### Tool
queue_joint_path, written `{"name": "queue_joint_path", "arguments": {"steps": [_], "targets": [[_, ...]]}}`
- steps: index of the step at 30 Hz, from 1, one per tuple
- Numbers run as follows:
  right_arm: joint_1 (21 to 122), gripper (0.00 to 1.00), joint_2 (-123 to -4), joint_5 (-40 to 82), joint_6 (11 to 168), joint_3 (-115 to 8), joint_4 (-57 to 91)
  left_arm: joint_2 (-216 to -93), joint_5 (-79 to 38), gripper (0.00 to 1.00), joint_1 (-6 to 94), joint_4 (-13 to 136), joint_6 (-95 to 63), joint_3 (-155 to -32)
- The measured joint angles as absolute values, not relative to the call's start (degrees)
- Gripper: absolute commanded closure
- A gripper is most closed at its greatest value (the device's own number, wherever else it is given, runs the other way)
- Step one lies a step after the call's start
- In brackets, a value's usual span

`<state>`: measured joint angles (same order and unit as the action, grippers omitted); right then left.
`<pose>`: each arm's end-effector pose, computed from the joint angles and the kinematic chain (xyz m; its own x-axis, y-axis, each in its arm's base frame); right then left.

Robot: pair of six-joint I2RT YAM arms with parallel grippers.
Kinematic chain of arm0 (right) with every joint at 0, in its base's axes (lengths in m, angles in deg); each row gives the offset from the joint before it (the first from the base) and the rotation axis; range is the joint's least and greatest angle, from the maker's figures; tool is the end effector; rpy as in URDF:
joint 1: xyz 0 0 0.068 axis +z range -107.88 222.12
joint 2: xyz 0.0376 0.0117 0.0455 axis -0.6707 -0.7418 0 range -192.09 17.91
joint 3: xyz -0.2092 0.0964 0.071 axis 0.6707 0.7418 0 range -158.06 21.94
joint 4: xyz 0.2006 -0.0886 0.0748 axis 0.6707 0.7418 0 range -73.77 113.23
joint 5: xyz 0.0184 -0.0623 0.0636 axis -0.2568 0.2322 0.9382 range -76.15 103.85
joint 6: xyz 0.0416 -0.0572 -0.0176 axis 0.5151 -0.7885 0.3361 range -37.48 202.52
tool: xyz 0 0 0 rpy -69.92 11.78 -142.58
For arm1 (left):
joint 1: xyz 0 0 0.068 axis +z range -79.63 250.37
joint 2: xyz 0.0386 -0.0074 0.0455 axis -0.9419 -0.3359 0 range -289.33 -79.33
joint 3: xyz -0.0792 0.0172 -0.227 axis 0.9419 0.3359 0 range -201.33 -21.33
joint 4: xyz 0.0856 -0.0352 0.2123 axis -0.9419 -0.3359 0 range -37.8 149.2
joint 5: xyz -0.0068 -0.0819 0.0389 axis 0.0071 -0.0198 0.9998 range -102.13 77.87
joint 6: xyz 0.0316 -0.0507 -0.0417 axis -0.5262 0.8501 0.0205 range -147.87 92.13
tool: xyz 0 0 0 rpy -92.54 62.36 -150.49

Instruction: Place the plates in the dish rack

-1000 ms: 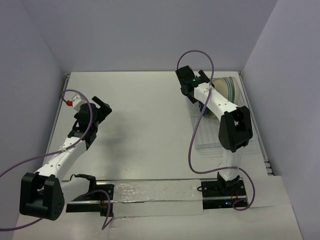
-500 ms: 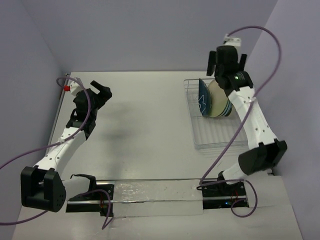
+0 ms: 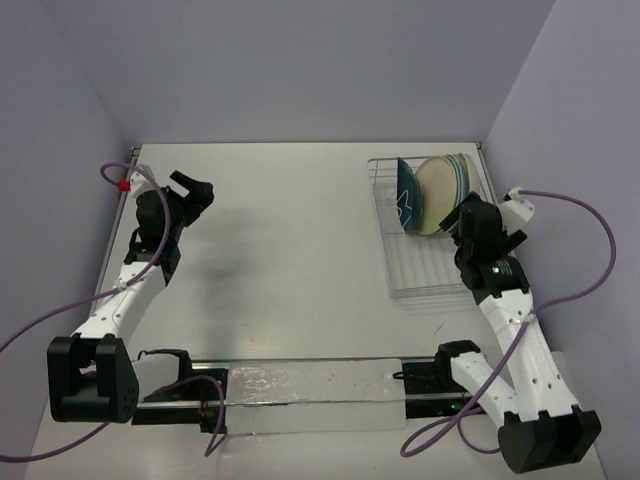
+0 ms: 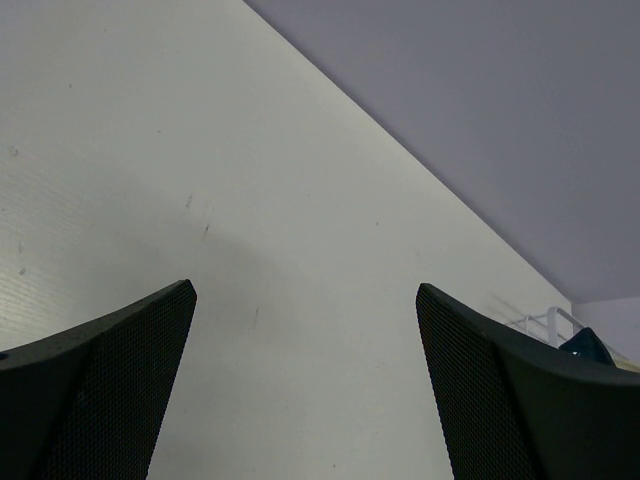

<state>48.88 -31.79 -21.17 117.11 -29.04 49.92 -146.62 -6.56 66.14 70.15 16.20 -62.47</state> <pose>0.1893 -0.0126 0.2881 -0.2200 0.4420 -0.8696 0.6189 0.7523 0.2258 0.2776 -0.0147 0.2514 -0.1741 -0.6813 -0.7110 -0.1963 0.7316 -0.6529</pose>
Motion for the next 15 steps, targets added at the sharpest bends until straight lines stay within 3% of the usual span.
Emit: {"name": "queue_joint_path", "arguments": {"steps": [15], "targets": [[48.8,0.0,-16.2,-24.5,119.5,-22.4,48.3,-138.9,-6.8,0.01,66.1,73.2,15.9,-59.2]]}}
